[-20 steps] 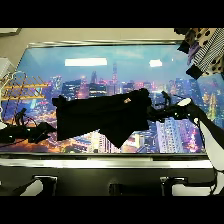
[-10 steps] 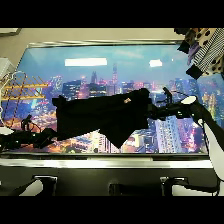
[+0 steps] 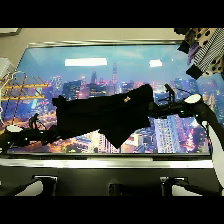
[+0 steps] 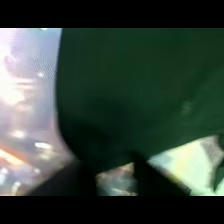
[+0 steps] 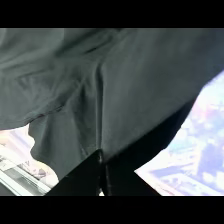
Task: Fold the clothes and pants, and hang the long-sleeved shirts on hangers.
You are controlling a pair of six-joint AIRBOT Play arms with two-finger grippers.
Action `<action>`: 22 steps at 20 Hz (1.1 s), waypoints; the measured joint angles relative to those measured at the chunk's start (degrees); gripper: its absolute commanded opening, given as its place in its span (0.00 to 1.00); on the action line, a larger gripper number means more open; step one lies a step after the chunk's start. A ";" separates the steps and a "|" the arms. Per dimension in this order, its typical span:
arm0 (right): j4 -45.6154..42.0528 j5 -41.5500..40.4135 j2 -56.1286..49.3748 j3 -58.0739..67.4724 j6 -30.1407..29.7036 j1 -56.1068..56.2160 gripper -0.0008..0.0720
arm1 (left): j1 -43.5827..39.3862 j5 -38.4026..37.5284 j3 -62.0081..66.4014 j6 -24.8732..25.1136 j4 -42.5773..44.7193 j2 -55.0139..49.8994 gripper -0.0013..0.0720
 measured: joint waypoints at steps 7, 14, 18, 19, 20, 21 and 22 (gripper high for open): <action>0.00 0.02 7.34 4.26 -1.16 0.00 0.05 | -1.77 -1.33 12.74 0.04 -1.66 0.52 0.04; -2.73 -0.68 22.93 23.21 2.12 0.00 0.05 | -1.99 -8.17 49.27 -5.73 0.83 6.45 0.04; -9.70 -1.77 34.60 34.69 9.99 0.00 0.05 | -1.99 -10.01 65.40 -16.94 10.69 14.43 0.04; -12.02 -2.47 36.94 37.03 12.37 0.00 0.05 | -1.99 -10.23 67.56 -19.67 13.40 16.79 0.04; -14.38 -3.39 39.04 39.36 14.93 0.00 0.05 | -1.99 -10.34 69.29 -22.53 16.31 19.32 0.04; -16.70 -4.11 40.59 41.53 17.22 0.00 0.05 | -2.01 -10.73 70.40 -24.90 18.99 21.55 0.04; -18.40 -4.72 41.64 43.34 18.99 0.02 0.05 | -2.01 -11.21 71.28 -27.30 21.77 23.67 0.04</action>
